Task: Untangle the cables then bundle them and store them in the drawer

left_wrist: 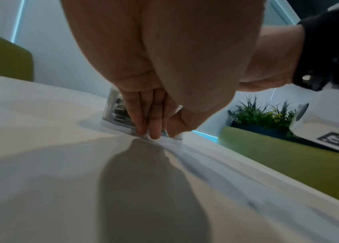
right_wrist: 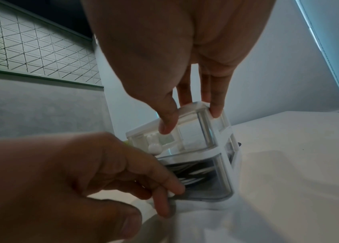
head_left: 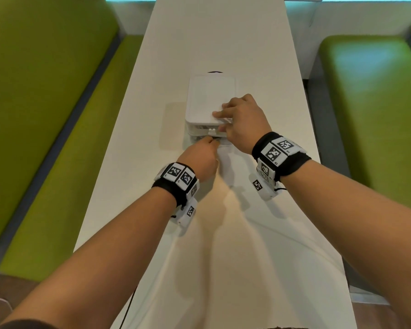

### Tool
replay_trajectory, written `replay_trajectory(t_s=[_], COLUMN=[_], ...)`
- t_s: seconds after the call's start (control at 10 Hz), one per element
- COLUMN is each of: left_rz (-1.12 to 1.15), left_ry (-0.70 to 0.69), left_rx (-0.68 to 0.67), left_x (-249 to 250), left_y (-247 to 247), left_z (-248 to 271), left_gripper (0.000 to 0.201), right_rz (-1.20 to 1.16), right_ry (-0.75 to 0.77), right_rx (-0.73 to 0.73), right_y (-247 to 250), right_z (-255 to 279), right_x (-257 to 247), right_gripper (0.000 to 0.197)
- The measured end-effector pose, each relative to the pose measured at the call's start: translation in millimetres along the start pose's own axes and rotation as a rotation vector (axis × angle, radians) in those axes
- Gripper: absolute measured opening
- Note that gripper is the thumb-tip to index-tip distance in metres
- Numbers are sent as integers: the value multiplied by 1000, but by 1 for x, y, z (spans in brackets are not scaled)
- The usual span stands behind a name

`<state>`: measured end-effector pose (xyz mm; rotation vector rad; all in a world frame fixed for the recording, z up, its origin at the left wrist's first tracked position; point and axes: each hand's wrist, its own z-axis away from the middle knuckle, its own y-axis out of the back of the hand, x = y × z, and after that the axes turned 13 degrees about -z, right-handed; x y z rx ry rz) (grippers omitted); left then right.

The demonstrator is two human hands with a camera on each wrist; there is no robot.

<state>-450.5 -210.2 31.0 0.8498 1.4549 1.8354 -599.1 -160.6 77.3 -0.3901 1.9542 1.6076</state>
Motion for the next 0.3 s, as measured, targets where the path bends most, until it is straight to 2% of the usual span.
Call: replay_trajectory(t_s=[0.1, 0.2, 0.3], left_rz=[-10, 37, 92], left_ry=[-37, -28, 27], left_rx=[-41, -15, 48], left_x=[-2, -10, -23], left_y=[-1, -2, 2], left_z=[6, 14, 30], left_gripper=[51, 41, 33], right_rz=[-20, -19, 87], right_ry=[15, 51, 75], right_rx=[17, -13, -15], right_y=[-3, -2, 1], right_z=[4, 11, 24], right_x=[2, 4, 4], right_gripper=[37, 47, 63])
